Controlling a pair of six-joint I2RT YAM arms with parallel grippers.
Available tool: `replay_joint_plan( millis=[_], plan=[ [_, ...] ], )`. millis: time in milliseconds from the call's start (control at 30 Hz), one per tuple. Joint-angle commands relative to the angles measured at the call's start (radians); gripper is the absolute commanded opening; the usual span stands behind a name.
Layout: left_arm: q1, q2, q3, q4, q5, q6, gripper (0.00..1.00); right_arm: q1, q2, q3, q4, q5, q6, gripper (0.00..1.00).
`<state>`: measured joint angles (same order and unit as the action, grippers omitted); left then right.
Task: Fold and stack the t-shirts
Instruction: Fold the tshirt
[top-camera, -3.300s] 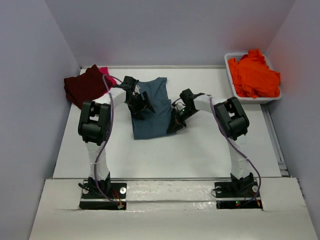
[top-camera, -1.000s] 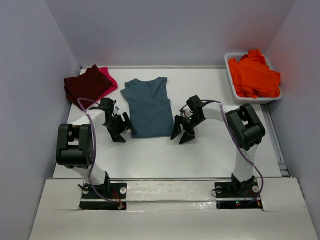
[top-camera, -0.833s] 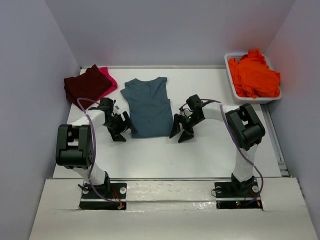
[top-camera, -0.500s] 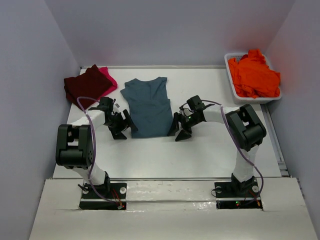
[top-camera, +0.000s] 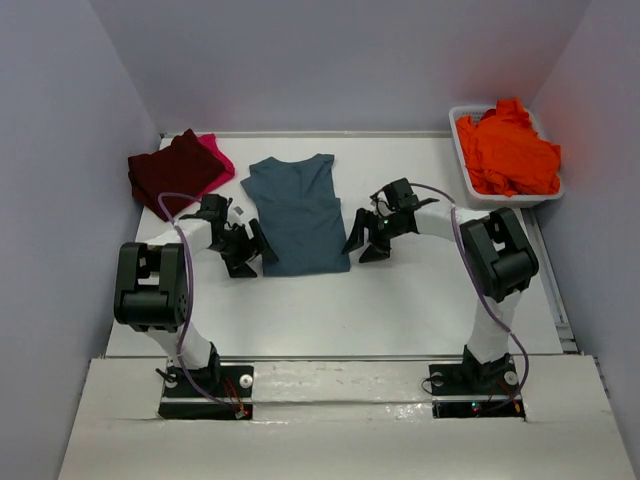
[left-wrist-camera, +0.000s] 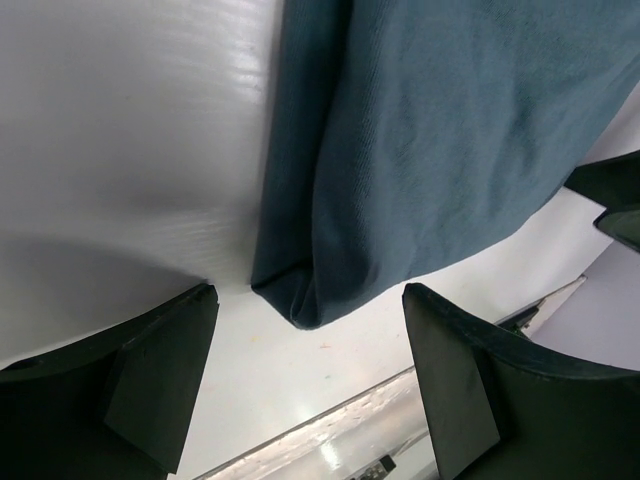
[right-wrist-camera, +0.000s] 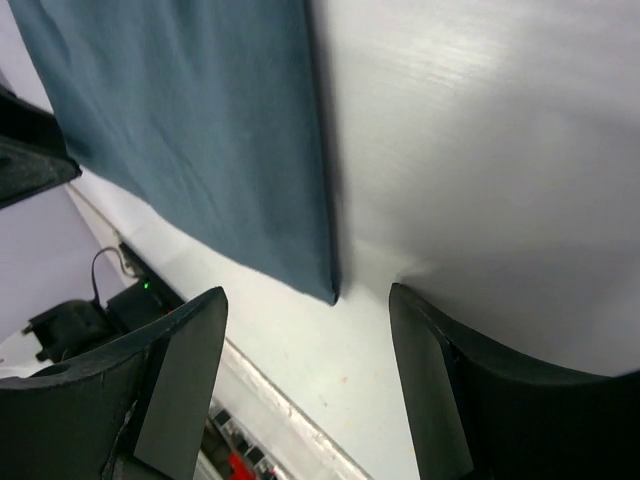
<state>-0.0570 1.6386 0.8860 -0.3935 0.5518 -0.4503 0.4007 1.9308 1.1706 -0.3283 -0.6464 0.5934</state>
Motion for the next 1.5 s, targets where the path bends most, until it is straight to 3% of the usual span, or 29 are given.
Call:
replay_joint_plan(
  millis=[0,233,767,1467],
  plan=[
    [-0.001,0.032,0.047,0.002,0.011,0.050,0.88,-0.026,0.037,0.055,-0.041,0.067,-0.069,0.72],
    [-0.001,0.075,0.056,0.010,0.026,0.059,0.88,-0.026,0.091,0.093,-0.046,0.001,-0.064,0.71],
    [-0.001,0.092,-0.002,0.022,0.028,0.067,0.87,-0.026,0.043,-0.071,0.089,-0.091,0.020,0.71],
    [-0.029,0.135,-0.009,0.039,0.030,0.065,0.87,-0.017,0.137,-0.015,0.172,-0.144,0.108,0.70]
  ],
)
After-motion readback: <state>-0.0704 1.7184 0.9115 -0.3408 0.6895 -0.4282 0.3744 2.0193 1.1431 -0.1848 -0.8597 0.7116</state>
